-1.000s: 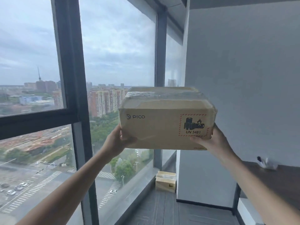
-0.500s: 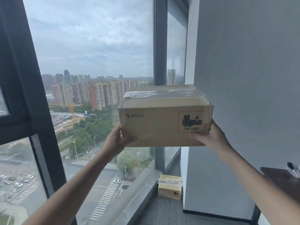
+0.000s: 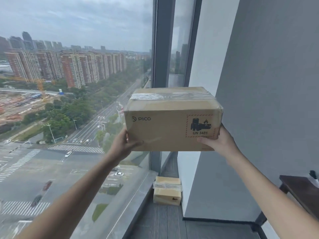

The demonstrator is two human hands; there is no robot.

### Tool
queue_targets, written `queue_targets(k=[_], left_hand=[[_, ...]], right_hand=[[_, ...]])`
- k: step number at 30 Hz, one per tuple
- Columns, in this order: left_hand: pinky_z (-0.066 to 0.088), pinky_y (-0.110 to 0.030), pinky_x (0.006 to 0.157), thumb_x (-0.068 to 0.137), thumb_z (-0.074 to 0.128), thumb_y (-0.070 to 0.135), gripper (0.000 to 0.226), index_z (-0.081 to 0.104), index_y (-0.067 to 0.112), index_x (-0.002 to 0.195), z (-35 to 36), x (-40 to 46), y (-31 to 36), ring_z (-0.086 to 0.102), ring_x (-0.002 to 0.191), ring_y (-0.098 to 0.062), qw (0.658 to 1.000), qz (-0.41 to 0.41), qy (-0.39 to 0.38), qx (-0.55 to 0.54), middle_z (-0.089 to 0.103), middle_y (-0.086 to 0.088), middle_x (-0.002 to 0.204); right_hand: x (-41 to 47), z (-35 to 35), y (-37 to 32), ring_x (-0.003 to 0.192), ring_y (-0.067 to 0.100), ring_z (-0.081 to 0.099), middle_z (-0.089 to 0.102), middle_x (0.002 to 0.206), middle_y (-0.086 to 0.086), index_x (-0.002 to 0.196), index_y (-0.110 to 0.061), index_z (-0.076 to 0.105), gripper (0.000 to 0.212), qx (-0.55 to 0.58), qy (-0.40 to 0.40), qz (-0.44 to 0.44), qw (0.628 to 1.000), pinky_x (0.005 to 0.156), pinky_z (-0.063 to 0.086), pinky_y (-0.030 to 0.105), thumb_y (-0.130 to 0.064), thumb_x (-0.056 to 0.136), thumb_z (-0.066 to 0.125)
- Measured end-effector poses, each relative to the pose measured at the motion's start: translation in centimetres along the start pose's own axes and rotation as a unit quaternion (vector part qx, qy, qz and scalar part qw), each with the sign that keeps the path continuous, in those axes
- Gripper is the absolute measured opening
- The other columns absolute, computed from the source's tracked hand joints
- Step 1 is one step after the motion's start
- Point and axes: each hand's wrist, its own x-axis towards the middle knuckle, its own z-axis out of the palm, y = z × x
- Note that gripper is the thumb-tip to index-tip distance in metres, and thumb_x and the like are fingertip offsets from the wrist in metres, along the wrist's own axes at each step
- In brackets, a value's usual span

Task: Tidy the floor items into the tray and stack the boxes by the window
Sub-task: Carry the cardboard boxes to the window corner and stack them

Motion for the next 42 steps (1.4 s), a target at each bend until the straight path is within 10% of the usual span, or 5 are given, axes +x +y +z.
queue_targets(k=[7, 22, 31, 36, 42], left_hand=[[0.057, -0.033, 0.081, 0.074, 0.08, 0.003, 0.052, 0.058, 0.039, 0.104, 4.9, 12.9, -9.9, 0.066, 0.098, -0.016, 0.998, -0.054, -0.015, 0.005, 0.07, 0.007, 0.104], [0.054, -0.036, 0.088, 0.076, 0.081, 0.009, 0.051, 0.053, 0.02, 0.118, 18.6, 32.1, -36.4, 0.065, 0.103, -0.018, 0.962, -0.269, -0.045, 0.027, 0.068, 0.003, 0.11], [0.049, -0.014, 0.073, 0.083, 0.071, 0.0, 0.049, 0.048, 0.016, 0.123, 26.6, 32.7, -57.2, 0.059, 0.097, -0.002, 0.949, -0.305, -0.075, 0.014, 0.063, 0.011, 0.105], [0.048, -0.026, 0.093, 0.083, 0.072, 0.001, 0.058, 0.048, 0.021, 0.132, 31.1, 29.6, -72.0, 0.06, 0.107, -0.002, 0.949, -0.303, -0.087, 0.015, 0.064, 0.014, 0.113], [0.047, -0.039, 0.103, 0.079, 0.072, 0.0, 0.065, 0.047, 0.02, 0.137, 36.0, 27.1, -86.7, 0.06, 0.113, -0.01, 0.957, -0.272, -0.093, 0.019, 0.066, 0.012, 0.117]], right_hand=[[13.0, 5.9, 10.4, 0.103, 0.004, 0.064, 0.069, 0.107, -0.019, 0.117, -0.036, 0.054, 0.061, 0.026, -0.024, 0.048, 0.998, 0.087, 0.052, 0.03, -0.025, 0.068, 0.088], [32.3, 18.8, 38.6, 0.103, 0.004, 0.064, 0.068, 0.108, -0.019, 0.126, -0.036, 0.049, 0.069, 0.057, -0.098, 0.224, 0.968, 0.09, 0.051, 0.032, -0.023, 0.07, 0.087], [30.8, 29.0, 58.7, 0.103, 0.004, 0.066, 0.07, 0.11, -0.014, 0.121, -0.033, 0.054, 0.063, 0.072, -0.081, 0.3, 0.948, 0.091, 0.053, 0.034, -0.018, 0.07, 0.088], [27.2, 35.8, 71.0, 0.091, -0.007, 0.062, 0.068, 0.106, -0.012, 0.118, -0.023, 0.055, 0.054, 0.058, -0.064, 0.313, 0.946, 0.074, 0.046, 0.018, -0.012, 0.074, 0.085], [23.9, 42.2, 85.1, 0.104, 0.007, 0.067, 0.072, 0.109, -0.013, 0.116, -0.032, 0.059, 0.051, 0.073, -0.071, 0.314, 0.944, 0.095, 0.052, 0.038, -0.022, 0.073, 0.086]])
